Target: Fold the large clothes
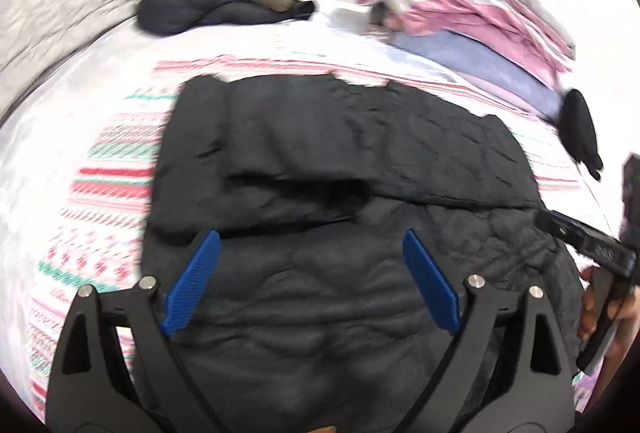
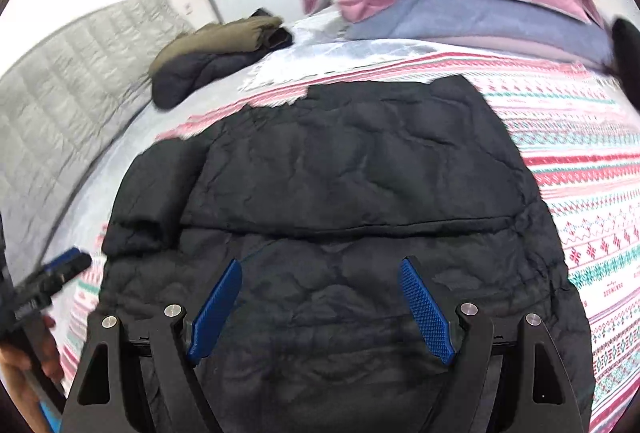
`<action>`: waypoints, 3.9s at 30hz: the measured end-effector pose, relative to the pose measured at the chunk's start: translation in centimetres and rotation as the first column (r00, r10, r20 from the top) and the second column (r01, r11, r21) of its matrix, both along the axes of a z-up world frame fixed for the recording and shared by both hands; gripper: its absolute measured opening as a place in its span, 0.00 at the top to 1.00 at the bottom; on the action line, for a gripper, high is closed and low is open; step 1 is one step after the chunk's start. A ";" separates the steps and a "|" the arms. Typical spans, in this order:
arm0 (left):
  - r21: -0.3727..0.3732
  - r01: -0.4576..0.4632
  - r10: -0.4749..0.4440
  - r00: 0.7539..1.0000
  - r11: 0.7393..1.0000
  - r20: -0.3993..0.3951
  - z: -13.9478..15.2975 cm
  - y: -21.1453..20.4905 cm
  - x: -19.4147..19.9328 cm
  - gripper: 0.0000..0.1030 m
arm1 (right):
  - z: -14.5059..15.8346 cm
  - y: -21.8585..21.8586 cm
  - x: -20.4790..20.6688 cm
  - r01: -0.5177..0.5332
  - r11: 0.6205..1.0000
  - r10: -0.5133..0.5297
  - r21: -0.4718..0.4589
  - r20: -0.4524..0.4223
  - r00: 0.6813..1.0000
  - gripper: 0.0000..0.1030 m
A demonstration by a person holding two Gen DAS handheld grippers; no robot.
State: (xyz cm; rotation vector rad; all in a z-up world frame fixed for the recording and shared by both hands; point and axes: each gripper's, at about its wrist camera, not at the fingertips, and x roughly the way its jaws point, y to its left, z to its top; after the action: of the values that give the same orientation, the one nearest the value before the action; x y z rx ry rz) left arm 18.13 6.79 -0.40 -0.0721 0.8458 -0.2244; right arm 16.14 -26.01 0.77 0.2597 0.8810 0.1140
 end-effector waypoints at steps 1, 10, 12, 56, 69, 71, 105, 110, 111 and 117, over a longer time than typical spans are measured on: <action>0.019 -0.042 0.042 0.999 0.999 -0.005 -0.2 1.5 0.3 0.10 | 0.1 0.7 0.1 -0.016 1.000 0.016 -0.014 -0.002 1.000 0.20; -0.092 -0.290 0.280 0.954 0.953 -0.109 -3.0 9.6 1.8 0.10 | 2.6 12.1 3.5 -0.206 0.961 0.214 -0.187 0.020 0.977 0.20; -0.074 -0.337 0.327 0.937 0.938 -0.124 -3.6 10.3 1.9 0.10 | 3.1 15.3 4.2 -0.249 0.933 0.264 -0.258 0.025 0.964 0.20; -0.120 -0.208 0.206 0.978 0.971 -0.032 -4.0 7.4 1.9 0.10 | -1.1 -0.6 9.8 -0.062 0.914 0.069 0.401 -0.001 0.998 0.25; -0.181 -0.233 0.246 0.968 0.955 0.048 -4.0 7.9 2.0 0.22 | -4.1 -0.5 14.1 0.072 0.941 -0.053 0.330 -0.068 0.996 0.25; -0.217 -0.231 0.249 0.967 0.949 0.060 -4.1 8.0 2.0 0.31 | -4.9 0.0 14.7 0.092 0.951 -0.066 0.295 -0.098 0.993 0.30; -0.099 -0.181 0.179 0.983 0.978 -0.032 -3.6 6.5 0.6 0.19 | 1.1 -2.0 0.8 0.014 1.000 -0.015 0.023 0.051 0.999 0.26; -0.001 -0.120 0.120 0.993 0.993 0.016 -1.2 5.2 -2.8 0.02 | 3.8 -3.7 -4.5 -0.012 1.000 0.011 0.002 0.062 0.998 0.24; 0.000 -0.106 0.106 0.994 0.994 0.023 -0.8 5.2 -3.8 0.02 | 4.3 -4.3 -6.0 -0.019 1.000 0.020 -0.012 0.067 0.998 0.23; -0.008 -0.033 0.033 0.999 0.999 0.000 1.0 5.5 -7.8 0.01 | 4.8 -7.4 -11.5 0.003 1.000 -0.003 -0.010 0.059 0.998 0.20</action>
State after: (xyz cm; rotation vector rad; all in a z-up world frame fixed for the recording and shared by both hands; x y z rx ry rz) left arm 10.28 12.29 0.64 -0.0933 0.8434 -0.1962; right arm 4.63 -33.43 5.53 0.2472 0.8222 0.1139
